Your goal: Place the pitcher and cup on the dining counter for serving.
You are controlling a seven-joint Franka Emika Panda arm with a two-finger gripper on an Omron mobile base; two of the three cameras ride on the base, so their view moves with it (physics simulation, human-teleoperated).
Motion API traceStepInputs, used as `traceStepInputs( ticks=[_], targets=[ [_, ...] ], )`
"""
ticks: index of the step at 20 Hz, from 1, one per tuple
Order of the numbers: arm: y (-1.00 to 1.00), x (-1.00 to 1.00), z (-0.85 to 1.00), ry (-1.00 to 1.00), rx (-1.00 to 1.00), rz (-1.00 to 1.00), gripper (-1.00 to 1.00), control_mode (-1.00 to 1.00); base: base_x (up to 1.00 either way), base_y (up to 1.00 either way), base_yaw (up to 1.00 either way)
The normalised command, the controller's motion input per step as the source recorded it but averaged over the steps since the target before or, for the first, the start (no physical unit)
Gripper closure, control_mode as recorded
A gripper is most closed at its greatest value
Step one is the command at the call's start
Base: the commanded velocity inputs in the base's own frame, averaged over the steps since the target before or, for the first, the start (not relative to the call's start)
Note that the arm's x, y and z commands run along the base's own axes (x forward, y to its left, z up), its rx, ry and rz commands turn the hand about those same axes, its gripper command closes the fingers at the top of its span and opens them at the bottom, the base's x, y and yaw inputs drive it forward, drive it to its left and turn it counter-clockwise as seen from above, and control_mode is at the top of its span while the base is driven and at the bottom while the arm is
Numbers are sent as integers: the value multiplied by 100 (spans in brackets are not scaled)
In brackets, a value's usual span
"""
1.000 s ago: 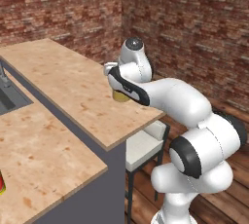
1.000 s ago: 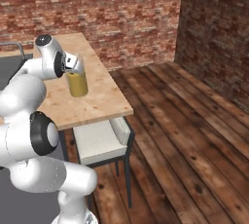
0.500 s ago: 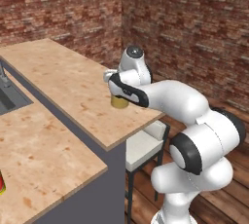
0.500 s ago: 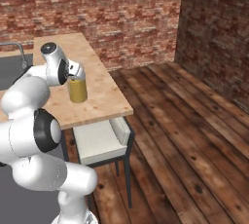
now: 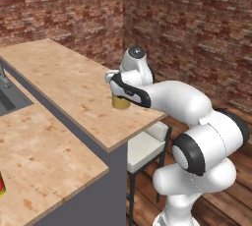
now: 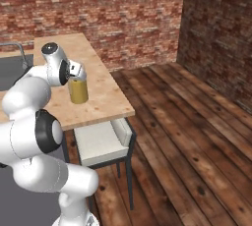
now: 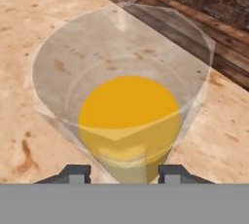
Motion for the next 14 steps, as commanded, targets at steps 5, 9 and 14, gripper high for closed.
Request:
traceStepInputs(
  ticks=[5,9,14],
  targets=[
    [0,0,7,0,0,0,-100,-100,0,0,0],
    [0,-30,51,0,1,0,-100,-100,0,0,0],
    [0,-58,64,0,0,0,-100,-100,0,0,0]
  ],
)
